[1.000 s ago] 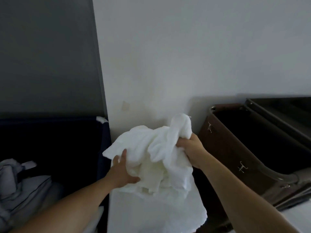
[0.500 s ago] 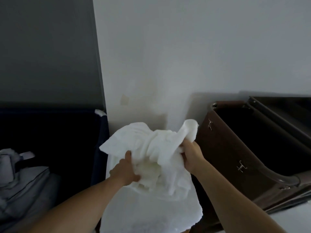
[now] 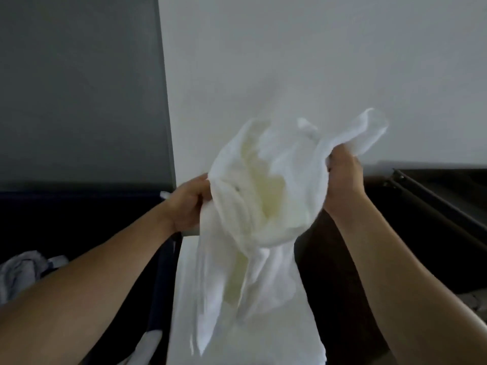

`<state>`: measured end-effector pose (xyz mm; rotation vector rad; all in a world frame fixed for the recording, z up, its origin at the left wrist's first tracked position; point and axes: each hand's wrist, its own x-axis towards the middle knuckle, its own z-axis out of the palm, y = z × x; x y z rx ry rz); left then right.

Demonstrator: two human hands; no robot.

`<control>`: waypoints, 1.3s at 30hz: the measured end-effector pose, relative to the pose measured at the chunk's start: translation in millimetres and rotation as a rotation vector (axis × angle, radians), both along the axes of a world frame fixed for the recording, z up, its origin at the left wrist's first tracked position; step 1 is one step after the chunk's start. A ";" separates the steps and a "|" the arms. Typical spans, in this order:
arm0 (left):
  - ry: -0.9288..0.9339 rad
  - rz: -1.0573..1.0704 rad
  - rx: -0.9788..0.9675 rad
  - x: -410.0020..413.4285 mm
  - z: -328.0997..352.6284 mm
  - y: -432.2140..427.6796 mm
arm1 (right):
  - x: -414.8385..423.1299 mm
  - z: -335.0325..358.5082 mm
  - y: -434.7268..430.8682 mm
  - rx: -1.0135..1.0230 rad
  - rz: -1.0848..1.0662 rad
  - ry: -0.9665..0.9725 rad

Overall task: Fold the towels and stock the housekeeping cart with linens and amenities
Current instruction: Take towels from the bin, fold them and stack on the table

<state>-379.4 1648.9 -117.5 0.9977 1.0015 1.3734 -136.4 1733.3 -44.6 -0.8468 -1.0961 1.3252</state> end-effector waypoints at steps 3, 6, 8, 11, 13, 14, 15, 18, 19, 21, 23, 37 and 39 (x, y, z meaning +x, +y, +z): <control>-0.159 0.186 0.081 -5.9 20.3 1.1 | 4.3 21.4 12.1 0.021 -0.055 -0.093; -0.182 0.300 -0.077 -12.3 0.6 7.3 | -1.3 0.5 33.6 -0.059 -0.069 -0.185; -0.058 0.246 -0.314 -14.9 -33.6 4.5 | -5.4 -40.9 42.8 -0.197 -0.005 -0.249; 0.274 0.194 -0.584 -15.4 -100.7 -10.9 | 1.8 -124.7 47.2 -0.381 0.103 -0.575; 0.464 0.200 -0.644 -12.2 -134.9 -25.2 | 9.0 -172.1 42.9 -0.332 0.110 -0.893; 0.510 0.207 -0.657 -10.4 -147.9 -31.1 | 10.6 -190.7 38.4 -0.275 0.124 -1.034; 0.506 0.208 -0.672 -8.2 -157.2 -36.1 | 10.7 -205.3 32.3 -0.202 0.139 -1.155; 0.439 0.222 -0.689 -1.4 -173.2 -42.1 | 4.4 -230.7 5.9 0.213 0.158 -1.285; 0.490 0.233 -0.660 -0.2 -178.7 -42.0 | 1.3 -235.8 -2.7 0.424 0.220 -1.292; 0.619 0.300 -0.638 2.4 -184.4 -41.8 | -3.7 -245.5 -15.9 0.788 0.509 -1.398; 0.675 0.340 -0.637 6.6 -188.2 -41.4 | -7.9 -258.3 -28.4 0.854 0.814 -1.582; 0.220 0.366 -0.274 8.6 -20.4 12.3 | -18.0 -102.4 46.8 0.181 0.067 -0.632; 0.546 0.306 -0.204 12.5 -23.0 10.6 | -18.3 -118.5 42.8 0.137 0.248 -0.801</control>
